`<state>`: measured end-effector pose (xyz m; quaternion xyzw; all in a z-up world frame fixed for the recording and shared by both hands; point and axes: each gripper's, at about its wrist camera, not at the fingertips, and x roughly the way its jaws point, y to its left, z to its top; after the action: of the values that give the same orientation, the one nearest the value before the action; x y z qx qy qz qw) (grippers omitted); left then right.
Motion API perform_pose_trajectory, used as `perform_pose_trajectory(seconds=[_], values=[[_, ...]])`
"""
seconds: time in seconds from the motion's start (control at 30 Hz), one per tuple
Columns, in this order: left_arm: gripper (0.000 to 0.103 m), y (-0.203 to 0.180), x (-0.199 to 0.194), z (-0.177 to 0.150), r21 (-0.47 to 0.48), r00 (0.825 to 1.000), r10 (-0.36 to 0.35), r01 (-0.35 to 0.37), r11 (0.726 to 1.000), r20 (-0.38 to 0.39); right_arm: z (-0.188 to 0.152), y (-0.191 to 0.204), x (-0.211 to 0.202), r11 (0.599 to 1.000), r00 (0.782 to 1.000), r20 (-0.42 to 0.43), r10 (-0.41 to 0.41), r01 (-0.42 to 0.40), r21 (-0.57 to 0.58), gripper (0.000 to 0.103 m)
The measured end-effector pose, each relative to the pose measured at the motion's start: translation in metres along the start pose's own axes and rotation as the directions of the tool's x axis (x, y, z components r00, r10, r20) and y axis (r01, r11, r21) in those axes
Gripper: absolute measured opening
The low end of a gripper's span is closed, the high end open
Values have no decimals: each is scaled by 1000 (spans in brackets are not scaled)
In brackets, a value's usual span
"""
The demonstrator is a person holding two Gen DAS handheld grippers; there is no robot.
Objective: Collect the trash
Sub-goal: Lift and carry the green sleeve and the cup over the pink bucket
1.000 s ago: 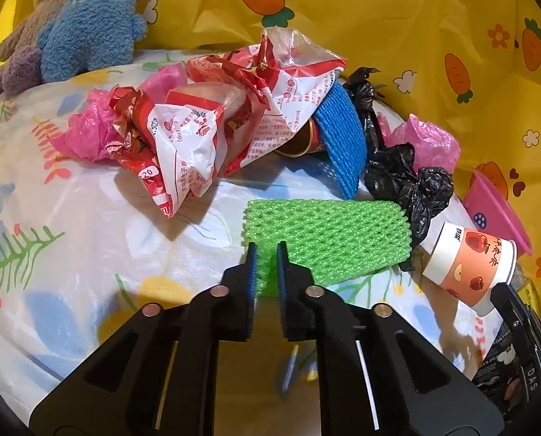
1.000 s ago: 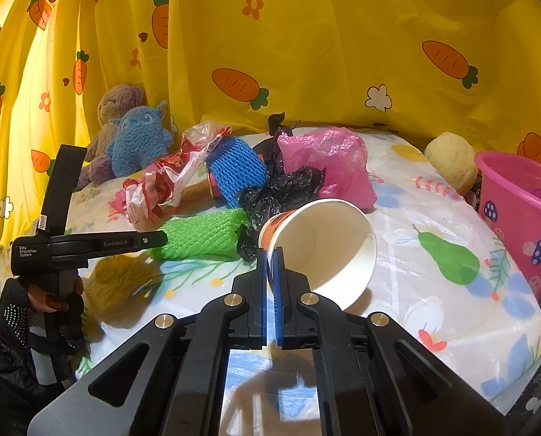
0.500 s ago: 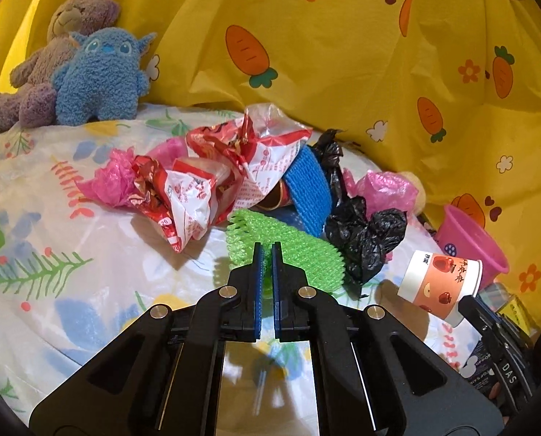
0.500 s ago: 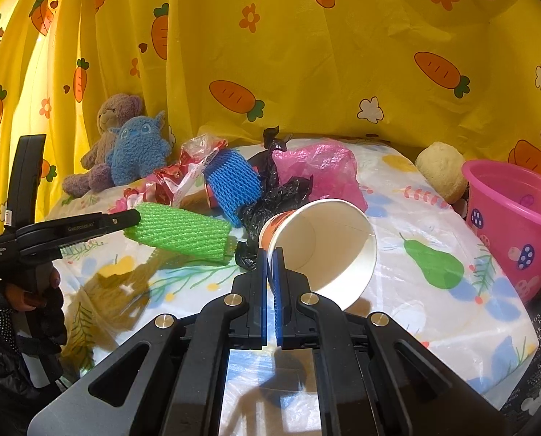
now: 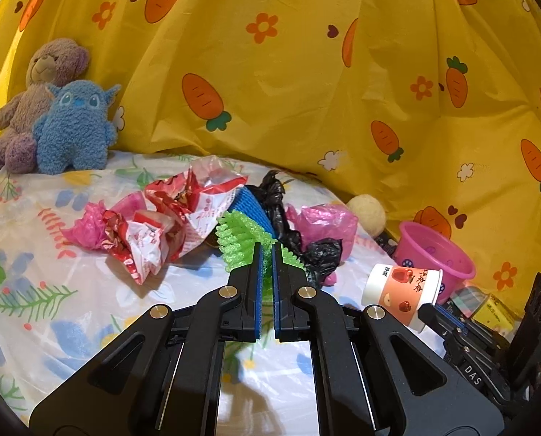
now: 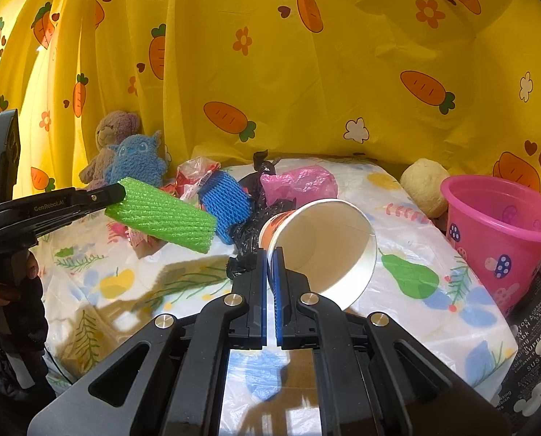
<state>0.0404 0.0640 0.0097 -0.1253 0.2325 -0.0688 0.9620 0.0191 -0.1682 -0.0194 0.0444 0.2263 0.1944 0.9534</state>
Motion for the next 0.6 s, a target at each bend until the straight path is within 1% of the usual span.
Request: perform_pose_trajectory(seconds=[0.27, 0.6], values=[[4, -24, 6, 1, 32, 999, -43, 43, 999, -3, 3, -15, -10, 999, 999, 21, -29, 28, 24, 4], [4, -67, 20, 5, 79, 993, -121, 122, 989, -12, 7, -36, -22, 996, 995, 51, -82, 80, 41, 4]])
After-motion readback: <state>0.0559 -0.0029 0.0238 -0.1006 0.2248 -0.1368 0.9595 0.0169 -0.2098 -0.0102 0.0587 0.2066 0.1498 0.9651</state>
